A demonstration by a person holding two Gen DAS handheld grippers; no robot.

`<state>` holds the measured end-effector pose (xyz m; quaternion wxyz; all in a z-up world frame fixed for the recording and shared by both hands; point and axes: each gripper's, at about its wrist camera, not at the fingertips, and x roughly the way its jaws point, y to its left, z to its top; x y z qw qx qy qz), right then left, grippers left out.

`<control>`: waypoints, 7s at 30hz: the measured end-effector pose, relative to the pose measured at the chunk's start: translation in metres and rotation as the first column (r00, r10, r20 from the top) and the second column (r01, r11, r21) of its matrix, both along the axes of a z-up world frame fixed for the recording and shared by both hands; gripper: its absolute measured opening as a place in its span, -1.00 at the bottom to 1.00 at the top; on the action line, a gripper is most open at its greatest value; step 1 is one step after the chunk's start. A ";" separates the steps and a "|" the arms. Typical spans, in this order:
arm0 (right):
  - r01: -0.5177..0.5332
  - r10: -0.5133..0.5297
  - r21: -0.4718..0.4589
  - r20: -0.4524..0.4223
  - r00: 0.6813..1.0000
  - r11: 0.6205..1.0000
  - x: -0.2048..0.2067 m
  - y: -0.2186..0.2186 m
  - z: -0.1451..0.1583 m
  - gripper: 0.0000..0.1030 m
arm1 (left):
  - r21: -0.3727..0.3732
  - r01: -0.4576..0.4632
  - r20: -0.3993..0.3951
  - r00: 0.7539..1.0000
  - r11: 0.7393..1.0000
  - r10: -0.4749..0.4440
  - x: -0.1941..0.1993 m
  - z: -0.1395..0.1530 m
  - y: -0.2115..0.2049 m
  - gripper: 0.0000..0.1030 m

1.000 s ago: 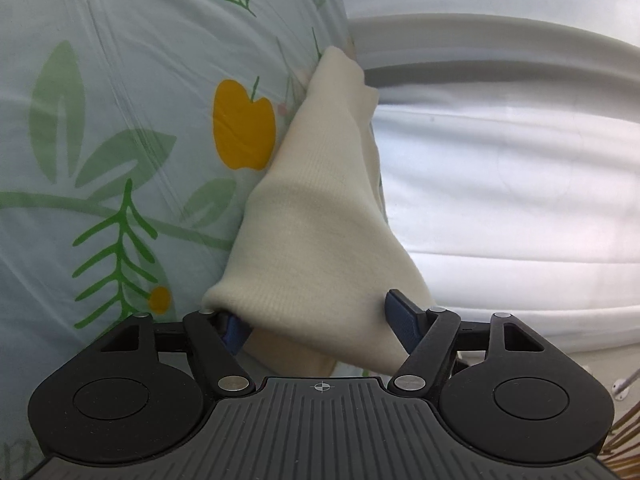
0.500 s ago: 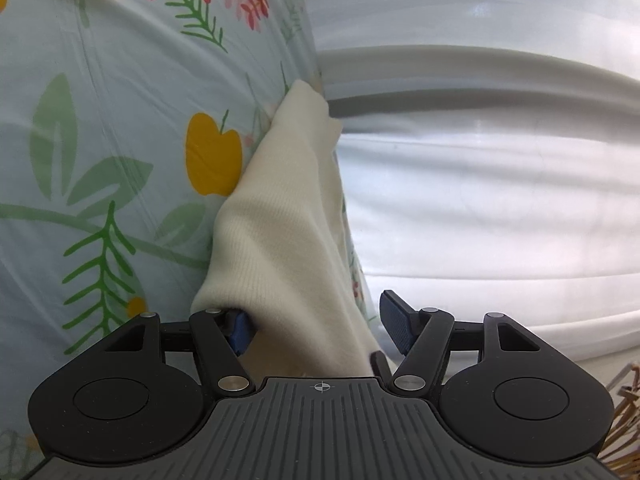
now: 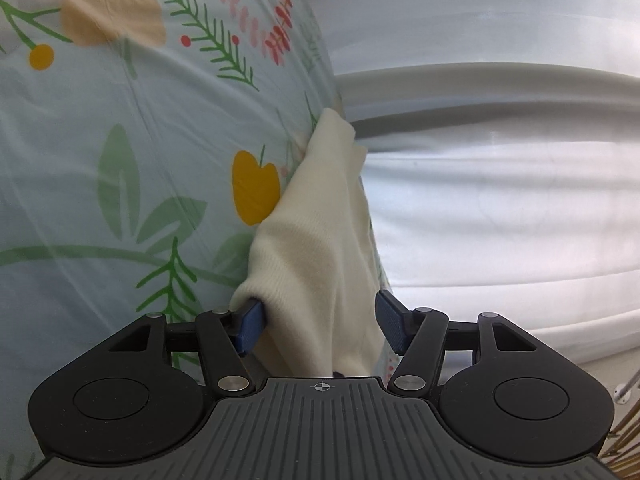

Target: Fold small clothes

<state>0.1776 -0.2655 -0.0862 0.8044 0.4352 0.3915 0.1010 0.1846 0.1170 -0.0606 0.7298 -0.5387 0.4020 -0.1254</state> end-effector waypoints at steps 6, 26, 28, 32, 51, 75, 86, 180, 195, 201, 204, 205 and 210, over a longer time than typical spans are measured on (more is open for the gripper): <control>-0.096 0.107 -0.210 0.043 0.993 0.973 -0.001 0.015 0.005 -0.87 | 0.097 0.012 -0.008 1.000 0.995 -0.011 -0.003 0.017 -0.004 0.24; -0.196 0.231 -0.417 0.036 0.972 0.888 0.012 0.027 0.023 -0.87 | 0.536 0.254 -0.087 0.965 0.805 -0.247 0.059 0.014 -0.054 0.36; -0.191 0.225 -0.417 0.033 0.974 0.889 0.014 0.024 0.022 -0.86 | 0.550 0.259 -0.084 0.963 0.794 -0.255 0.056 0.017 -0.053 0.36; -0.175 0.207 -0.413 0.033 0.978 0.894 0.010 0.025 0.024 -0.76 | 0.551 0.245 -0.092 0.968 0.798 -0.234 0.049 0.022 -0.047 0.37; -0.122 0.267 -0.740 0.080 0.960 0.661 0.010 0.044 0.043 -0.62 | 0.760 0.248 -0.107 0.959 0.600 -0.261 0.056 0.039 -0.089 0.55; -0.258 0.249 -0.661 -0.110 0.962 0.705 -0.073 0.041 0.068 0.75 | 0.898 0.247 -0.207 0.967 0.363 -0.147 -0.044 0.068 -0.069 0.81; -0.275 0.202 -0.647 -0.187 0.961 0.711 -0.061 0.054 0.098 0.92 | 0.890 0.309 -0.240 0.943 0.336 -0.230 -0.047 0.082 -0.098 0.84; -0.263 0.094 -0.743 -0.261 0.961 0.615 -0.042 0.068 0.105 0.92 | 0.864 0.390 -0.270 0.892 0.319 -0.362 -0.030 0.079 -0.121 0.85; -0.254 0.095 -0.744 -0.251 0.963 0.618 -0.042 0.070 0.107 0.92 | 0.857 0.403 -0.273 0.884 0.322 -0.379 -0.028 0.076 -0.123 0.85; -0.255 0.095 -0.743 -0.252 0.963 0.618 -0.042 0.071 0.106 0.92 | 0.855 0.405 -0.275 0.883 0.323 -0.380 -0.027 0.076 -0.123 0.85; -0.255 0.093 -0.742 -0.253 0.963 0.619 -0.041 0.071 0.106 0.92 | 0.855 0.405 -0.275 0.883 0.324 -0.380 -0.027 0.076 -0.123 0.85; -0.258 0.094 -0.742 -0.256 0.962 0.619 -0.040 0.071 0.105 0.92 | 0.855 0.405 -0.275 0.884 0.324 -0.379 -0.027 0.076 -0.123 0.85; -0.260 0.094 -0.740 -0.259 0.961 0.620 -0.039 0.071 0.104 0.92 | 0.855 0.402 -0.271 0.885 0.328 -0.379 -0.028 0.076 -0.123 0.85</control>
